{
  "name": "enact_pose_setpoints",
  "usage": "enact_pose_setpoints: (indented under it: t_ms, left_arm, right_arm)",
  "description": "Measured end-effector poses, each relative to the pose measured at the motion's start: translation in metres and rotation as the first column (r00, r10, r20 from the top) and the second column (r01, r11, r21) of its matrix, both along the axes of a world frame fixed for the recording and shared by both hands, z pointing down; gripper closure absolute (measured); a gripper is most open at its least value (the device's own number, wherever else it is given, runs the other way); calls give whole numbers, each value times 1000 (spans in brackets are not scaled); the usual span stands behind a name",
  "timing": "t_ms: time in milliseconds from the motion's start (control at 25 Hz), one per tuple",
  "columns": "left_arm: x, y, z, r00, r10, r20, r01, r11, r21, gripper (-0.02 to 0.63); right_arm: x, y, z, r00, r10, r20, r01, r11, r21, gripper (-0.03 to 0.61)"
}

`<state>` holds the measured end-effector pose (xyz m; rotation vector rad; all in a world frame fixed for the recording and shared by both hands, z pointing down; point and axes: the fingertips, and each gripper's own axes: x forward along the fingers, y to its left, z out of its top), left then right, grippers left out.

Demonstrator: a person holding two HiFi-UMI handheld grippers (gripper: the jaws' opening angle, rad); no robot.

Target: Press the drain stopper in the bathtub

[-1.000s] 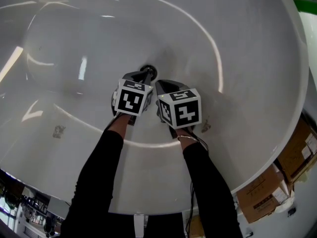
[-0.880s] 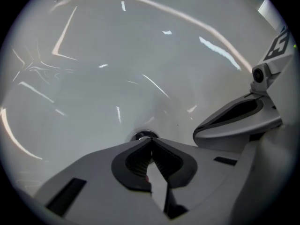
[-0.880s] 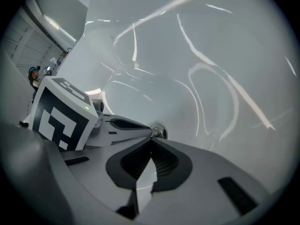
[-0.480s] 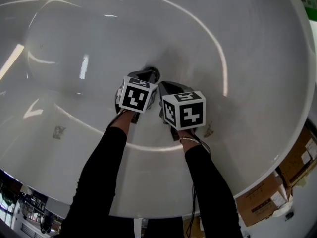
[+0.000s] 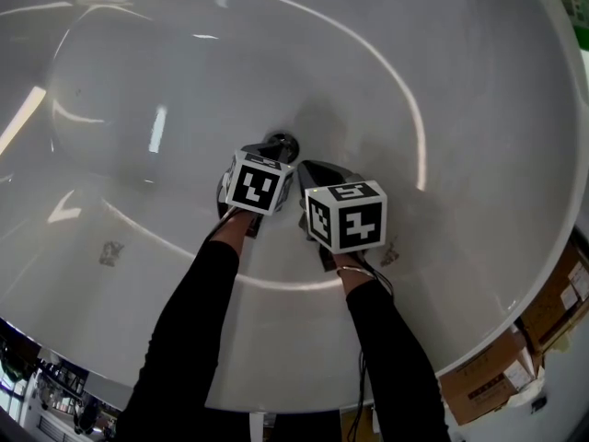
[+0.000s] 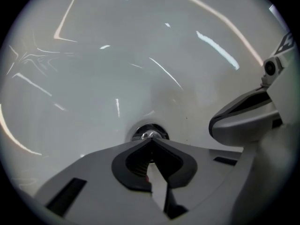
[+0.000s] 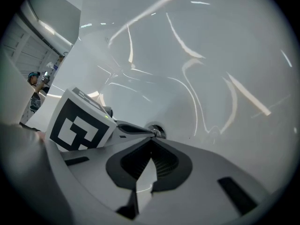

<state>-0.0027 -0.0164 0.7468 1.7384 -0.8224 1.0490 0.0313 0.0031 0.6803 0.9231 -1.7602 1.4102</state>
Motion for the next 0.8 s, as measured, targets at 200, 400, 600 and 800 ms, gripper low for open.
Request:
enact_pose_setpoints:
  t_ms: [200, 400, 600, 800]
  left_arm:
    - [1, 0, 2, 1000, 16, 24, -16, 1000, 27, 606]
    - [1, -1, 3, 999, 4, 35, -5, 1000, 20, 606]
    - [0, 0, 7, 997, 9, 73, -10, 1000, 17, 606]
    - [1, -1, 0, 998, 33, 52, -34, 999, 18, 606]
  right_arm:
    - [0, 0, 0, 1000, 14, 7, -14, 1000, -1, 578]
    - [2, -3, 0, 999, 44, 18, -44, 999, -6, 577]
    - [3, -4, -2, 997, 67, 30, -67, 998, -7, 577]
    - [7, -7, -8, 998, 64, 4, -64, 998, 3, 577]
